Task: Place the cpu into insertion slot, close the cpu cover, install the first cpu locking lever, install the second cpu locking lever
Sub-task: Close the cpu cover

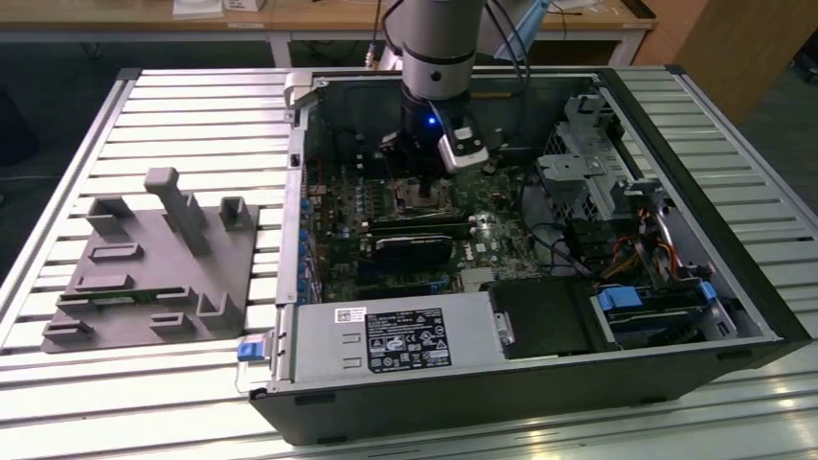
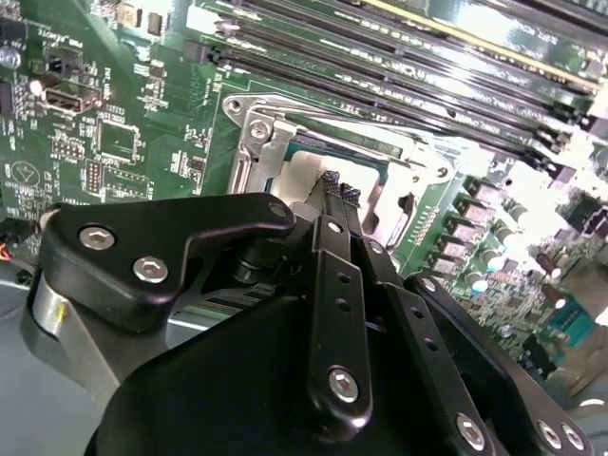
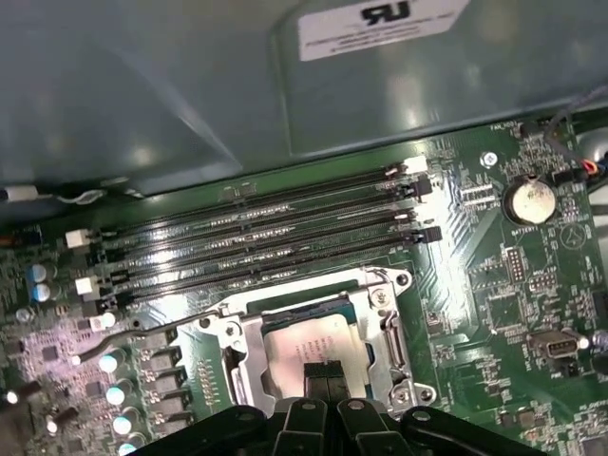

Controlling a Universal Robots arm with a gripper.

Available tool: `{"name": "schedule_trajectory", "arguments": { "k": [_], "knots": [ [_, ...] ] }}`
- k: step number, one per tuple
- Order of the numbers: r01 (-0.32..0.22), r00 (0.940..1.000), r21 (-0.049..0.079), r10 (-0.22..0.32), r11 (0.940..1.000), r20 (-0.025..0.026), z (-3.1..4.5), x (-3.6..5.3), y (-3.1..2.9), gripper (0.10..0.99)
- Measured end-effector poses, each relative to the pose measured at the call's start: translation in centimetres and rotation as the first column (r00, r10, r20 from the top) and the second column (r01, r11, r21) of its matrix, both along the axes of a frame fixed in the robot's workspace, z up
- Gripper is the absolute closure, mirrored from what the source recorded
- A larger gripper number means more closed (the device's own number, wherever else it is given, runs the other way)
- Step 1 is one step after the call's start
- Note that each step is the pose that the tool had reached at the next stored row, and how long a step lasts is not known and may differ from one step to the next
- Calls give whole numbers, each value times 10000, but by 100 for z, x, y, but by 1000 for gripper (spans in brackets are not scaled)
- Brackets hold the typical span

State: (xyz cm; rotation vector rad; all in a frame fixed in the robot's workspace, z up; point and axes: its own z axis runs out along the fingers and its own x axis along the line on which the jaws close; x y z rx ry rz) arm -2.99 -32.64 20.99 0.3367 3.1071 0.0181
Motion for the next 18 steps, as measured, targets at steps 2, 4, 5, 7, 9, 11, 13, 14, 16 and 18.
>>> {"name": "schedule_trajectory", "arguments": {
  "k": [2, 4, 5, 7, 9, 11, 13, 14, 16, 18],
  "knots": [
    [-192, 9998, 0, 192, 9998, 52, -1, -1, -3, 980],
    [-308, 9994, 0, 308, 9995, 132, -2, -4, -9, 980],
    [-354, 9992, -3, 354, 9994, 185, -2, -6, -13, 980],
    [-435, 9986, -8, 435, 9991, 297, -1, -10, -18, 980],
    [-499, 9980, -11, 499, 9988, 383, -2, -22, -23, 980],
    [-565, 9975, -13, 565, 9984, 424, -2, -35, -26, 980],
    [-640, 9970, -15, 640, 9980, 440, -1, -51, -27, 980],
    [-676, 9967, -15, 676, 9977, 443, -2, -61, -27, 980],
    [-746, 9962, -10, 746, 9972, 444, -2, -87, -28, 980],
    [-790, 9959, 6, 789, 9969, 445, -2, -117, -27, 980]
  ]
}}
